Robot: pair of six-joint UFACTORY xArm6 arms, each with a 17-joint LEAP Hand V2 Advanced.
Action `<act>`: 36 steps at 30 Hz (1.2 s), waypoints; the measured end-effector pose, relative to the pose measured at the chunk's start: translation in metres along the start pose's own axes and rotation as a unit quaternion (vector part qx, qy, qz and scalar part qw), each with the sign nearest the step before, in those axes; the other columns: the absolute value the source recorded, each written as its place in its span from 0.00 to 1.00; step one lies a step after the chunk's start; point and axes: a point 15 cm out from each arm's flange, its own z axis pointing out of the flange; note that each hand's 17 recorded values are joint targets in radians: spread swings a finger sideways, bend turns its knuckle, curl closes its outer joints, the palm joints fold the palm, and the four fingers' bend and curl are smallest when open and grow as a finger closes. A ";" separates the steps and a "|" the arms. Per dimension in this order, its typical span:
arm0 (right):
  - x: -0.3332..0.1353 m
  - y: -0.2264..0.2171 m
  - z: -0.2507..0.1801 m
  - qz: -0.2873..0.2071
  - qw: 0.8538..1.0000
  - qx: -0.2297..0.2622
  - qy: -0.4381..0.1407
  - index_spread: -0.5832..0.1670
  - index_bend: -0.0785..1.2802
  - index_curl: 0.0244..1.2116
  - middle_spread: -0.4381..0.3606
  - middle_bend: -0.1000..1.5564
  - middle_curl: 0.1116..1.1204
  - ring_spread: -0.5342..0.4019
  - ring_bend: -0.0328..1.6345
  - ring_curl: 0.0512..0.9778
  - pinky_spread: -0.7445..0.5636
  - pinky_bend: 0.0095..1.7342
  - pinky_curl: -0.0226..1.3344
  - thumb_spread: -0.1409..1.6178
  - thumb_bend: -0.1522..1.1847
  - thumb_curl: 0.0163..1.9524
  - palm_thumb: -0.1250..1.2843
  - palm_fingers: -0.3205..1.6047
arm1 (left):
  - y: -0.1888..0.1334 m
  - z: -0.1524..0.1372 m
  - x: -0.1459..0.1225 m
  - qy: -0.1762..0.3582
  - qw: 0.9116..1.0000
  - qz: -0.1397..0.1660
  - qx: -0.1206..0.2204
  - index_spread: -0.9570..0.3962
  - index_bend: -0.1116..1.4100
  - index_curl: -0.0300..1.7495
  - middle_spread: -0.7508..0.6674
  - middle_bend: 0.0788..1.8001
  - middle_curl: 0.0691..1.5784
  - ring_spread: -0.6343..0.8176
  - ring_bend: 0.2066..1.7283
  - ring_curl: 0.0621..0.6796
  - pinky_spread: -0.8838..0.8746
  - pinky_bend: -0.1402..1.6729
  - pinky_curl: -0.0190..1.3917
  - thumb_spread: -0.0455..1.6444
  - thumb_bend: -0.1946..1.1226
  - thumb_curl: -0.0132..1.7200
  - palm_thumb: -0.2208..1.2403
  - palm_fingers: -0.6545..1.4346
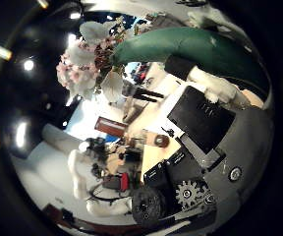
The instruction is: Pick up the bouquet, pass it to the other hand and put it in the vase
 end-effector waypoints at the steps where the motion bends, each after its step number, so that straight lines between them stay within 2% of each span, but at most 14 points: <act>1: -0.004 0.000 0.004 -0.001 1.000 -0.003 -0.027 0.46 0.90 0.77 0.40 0.89 0.66 0.37 0.89 0.69 0.42 0.80 0.47 0.52 0.11 0.53 0.92 0.77 | -0.001 0.002 0.003 0.013 1.000 -0.001 0.001 0.85 0.17 0.16 0.76 0.11 0.22 0.74 0.39 0.21 0.77 0.56 0.07 0.62 0.13 0.17 0.20 0.34; 3: -0.009 0.006 0.016 0.002 0.997 -0.013 -0.080 0.46 0.90 0.77 0.40 0.89 0.65 0.37 0.89 0.69 0.42 0.79 0.48 0.52 0.11 0.54 0.92 0.77 | -0.002 0.006 0.008 0.038 0.999 -0.005 0.001 0.85 0.17 0.16 0.76 0.11 0.22 0.75 0.39 0.21 0.77 0.56 0.07 0.62 0.13 0.17 0.20 0.34; 8: -0.002 0.031 0.055 0.036 0.984 -0.037 -0.170 0.47 0.91 0.76 0.40 0.89 0.64 0.37 0.89 0.70 0.42 0.78 0.50 0.52 0.11 0.55 0.92 0.77 | -0.005 0.010 0.016 0.086 0.996 -0.016 0.006 0.85 0.17 0.16 0.77 0.12 0.22 0.75 0.40 0.22 0.77 0.56 0.07 0.62 0.13 0.17 0.22 0.34; 13: -0.026 0.062 0.091 0.011 0.969 -0.086 -0.229 0.48 0.92 0.75 0.40 0.90 0.63 0.37 0.89 0.70 0.42 0.78 0.52 0.52 0.11 0.57 0.93 0.77 | -0.009 0.010 0.031 0.123 0.992 -0.017 0.010 0.85 0.18 0.17 0.76 0.13 0.22 0.74 0.40 0.22 0.76 0.56 0.07 0.63 0.13 0.18 0.24 0.34; 25: -0.059 0.103 0.128 -0.037 0.950 -0.146 -0.273 0.49 0.93 0.73 0.40 0.91 0.62 0.37 0.90 0.70 0.42 0.76 0.56 0.52 0.11 0.60 0.92 0.76 | -0.008 0.029 0.048 0.173 0.985 -0.027 -0.009 0.84 0.19 0.18 0.75 0.14 0.21 0.74 0.39 0.20 0.76 0.55 0.06 0.64 0.13 0.18 0.28 0.35; 32: -0.077 0.123 0.140 -0.058 0.937 -0.180 -0.293 0.49 0.93 0.72 0.40 0.91 0.62 0.38 0.90 0.69 0.41 0.75 0.58 0.52 0.11 0.61 0.92 0.76 | -0.013 0.033 0.053 0.181 0.983 -0.024 0.004 0.84 0.19 0.19 0.74 0.14 0.21 0.74 0.38 0.19 0.76 0.54 0.05 0.64 0.13 0.19 0.31 0.36; 36: -0.078 0.144 0.146 -0.044 0.927 -0.208 -0.309 0.49 0.93 0.72 0.40 0.91 0.62 0.38 0.90 0.69 0.41 0.74 0.59 0.52 0.11 0.61 0.91 0.76 | -0.015 0.040 0.057 0.188 0.982 -0.021 0.011 0.83 0.18 0.19 0.73 0.15 0.21 0.74 0.38 0.19 0.76 0.53 0.05 0.64 0.13 0.19 0.33 0.36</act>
